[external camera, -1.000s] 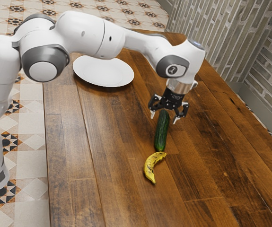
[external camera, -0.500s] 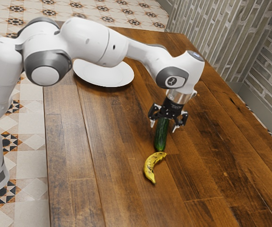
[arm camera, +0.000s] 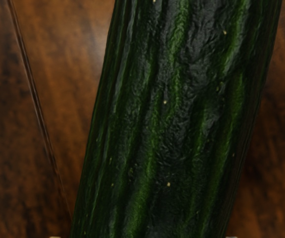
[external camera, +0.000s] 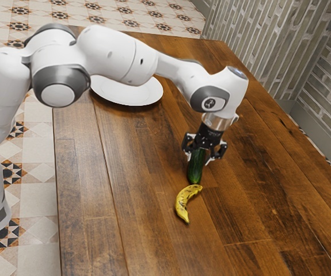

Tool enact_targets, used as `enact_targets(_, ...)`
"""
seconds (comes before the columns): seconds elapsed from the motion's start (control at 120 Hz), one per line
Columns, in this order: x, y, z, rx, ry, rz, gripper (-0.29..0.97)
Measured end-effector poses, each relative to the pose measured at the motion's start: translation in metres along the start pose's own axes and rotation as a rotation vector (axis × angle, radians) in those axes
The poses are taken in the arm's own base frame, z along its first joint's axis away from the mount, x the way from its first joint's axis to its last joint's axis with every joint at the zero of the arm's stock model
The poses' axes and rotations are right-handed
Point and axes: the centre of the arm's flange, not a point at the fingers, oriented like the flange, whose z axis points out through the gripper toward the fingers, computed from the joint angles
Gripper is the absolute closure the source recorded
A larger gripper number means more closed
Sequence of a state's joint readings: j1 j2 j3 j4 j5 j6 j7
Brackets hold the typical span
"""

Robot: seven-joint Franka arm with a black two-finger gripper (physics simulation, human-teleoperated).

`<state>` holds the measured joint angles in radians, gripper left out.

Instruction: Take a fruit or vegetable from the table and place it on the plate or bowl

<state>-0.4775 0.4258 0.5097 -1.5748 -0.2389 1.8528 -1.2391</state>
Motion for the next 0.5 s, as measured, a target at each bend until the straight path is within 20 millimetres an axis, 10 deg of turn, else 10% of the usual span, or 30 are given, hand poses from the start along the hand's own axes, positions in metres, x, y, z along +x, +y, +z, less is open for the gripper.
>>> enact_targets(0.5, 0.009, -0.019, -0.038, -0.025, -0.015, 0.004, 0.45)
